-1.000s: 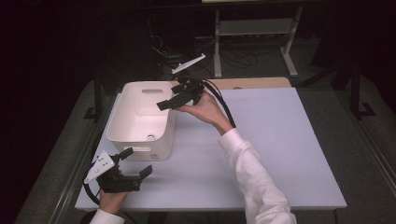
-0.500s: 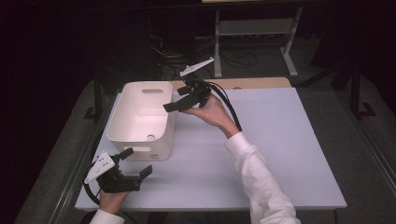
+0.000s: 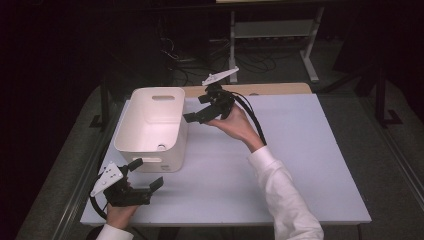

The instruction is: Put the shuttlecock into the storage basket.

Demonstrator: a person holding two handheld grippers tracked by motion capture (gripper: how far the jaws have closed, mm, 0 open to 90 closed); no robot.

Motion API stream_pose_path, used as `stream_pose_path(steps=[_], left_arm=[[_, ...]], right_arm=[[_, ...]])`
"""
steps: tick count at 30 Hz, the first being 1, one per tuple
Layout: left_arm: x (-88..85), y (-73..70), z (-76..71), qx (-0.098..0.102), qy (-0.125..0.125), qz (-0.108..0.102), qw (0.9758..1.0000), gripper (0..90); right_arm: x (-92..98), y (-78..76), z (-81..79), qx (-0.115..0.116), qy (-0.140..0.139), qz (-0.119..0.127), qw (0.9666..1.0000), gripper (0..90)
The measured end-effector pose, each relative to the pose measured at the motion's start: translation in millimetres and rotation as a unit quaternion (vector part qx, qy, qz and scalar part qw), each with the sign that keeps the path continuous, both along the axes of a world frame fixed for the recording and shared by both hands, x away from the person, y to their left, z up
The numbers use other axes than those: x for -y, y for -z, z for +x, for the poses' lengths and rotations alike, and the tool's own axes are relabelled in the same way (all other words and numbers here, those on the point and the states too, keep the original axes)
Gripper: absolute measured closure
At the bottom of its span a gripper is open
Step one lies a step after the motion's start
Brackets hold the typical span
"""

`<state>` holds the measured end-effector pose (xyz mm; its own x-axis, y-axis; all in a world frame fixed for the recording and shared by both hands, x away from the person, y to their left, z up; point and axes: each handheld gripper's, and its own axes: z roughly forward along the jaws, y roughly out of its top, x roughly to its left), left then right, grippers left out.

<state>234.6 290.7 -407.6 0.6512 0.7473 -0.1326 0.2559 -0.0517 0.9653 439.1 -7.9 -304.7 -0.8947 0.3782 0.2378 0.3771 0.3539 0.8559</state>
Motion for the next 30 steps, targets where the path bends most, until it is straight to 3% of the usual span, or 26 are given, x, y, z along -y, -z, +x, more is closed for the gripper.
stream_pose_path(steps=[20,30], left_arm=[[-0.2,0.0,0.2,0.001,0.001,0.004,1.0,0.0],[-0.3,-0.2,-0.2,0.002,-0.001,0.006,1.0,0.0]], right_arm=[[33.9,10.4,-8.5,0.017,0.025,0.028,0.9992,0.0],[47.0,14.9,-11.6,0.018,0.033,0.029,0.9989,0.0]])
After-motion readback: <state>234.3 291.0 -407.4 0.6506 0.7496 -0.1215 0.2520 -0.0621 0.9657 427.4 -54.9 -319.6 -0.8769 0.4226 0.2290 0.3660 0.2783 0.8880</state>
